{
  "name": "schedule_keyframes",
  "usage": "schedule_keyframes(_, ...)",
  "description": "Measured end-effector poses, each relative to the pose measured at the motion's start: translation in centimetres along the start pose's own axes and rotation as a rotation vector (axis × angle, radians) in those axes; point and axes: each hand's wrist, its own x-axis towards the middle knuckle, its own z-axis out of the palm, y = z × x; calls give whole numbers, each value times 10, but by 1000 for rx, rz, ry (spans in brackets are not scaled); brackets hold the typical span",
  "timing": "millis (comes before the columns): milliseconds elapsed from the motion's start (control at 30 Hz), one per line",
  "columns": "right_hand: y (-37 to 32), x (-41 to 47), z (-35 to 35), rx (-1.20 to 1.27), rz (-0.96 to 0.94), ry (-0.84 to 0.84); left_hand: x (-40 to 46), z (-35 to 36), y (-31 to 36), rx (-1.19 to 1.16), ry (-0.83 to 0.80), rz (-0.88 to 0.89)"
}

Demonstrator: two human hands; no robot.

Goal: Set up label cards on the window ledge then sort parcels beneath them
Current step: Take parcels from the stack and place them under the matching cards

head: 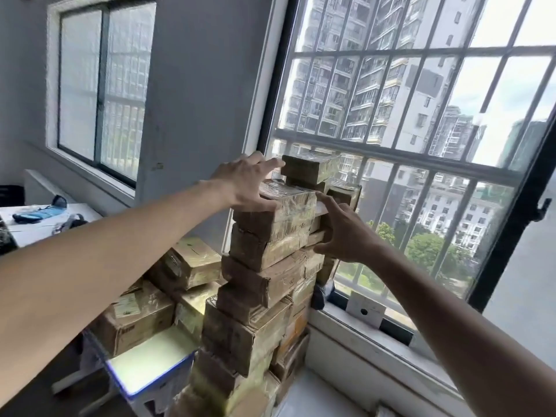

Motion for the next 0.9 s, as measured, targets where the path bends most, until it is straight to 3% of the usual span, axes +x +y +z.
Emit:
schedule_keyframes(400, 52, 57, -29, -106, 16, 0, 91, 10, 26, 24, -86, -77)
schedule_keyframes(900, 54, 86, -39, -234, 89, -16, 180, 38, 26, -66, -280, -176)
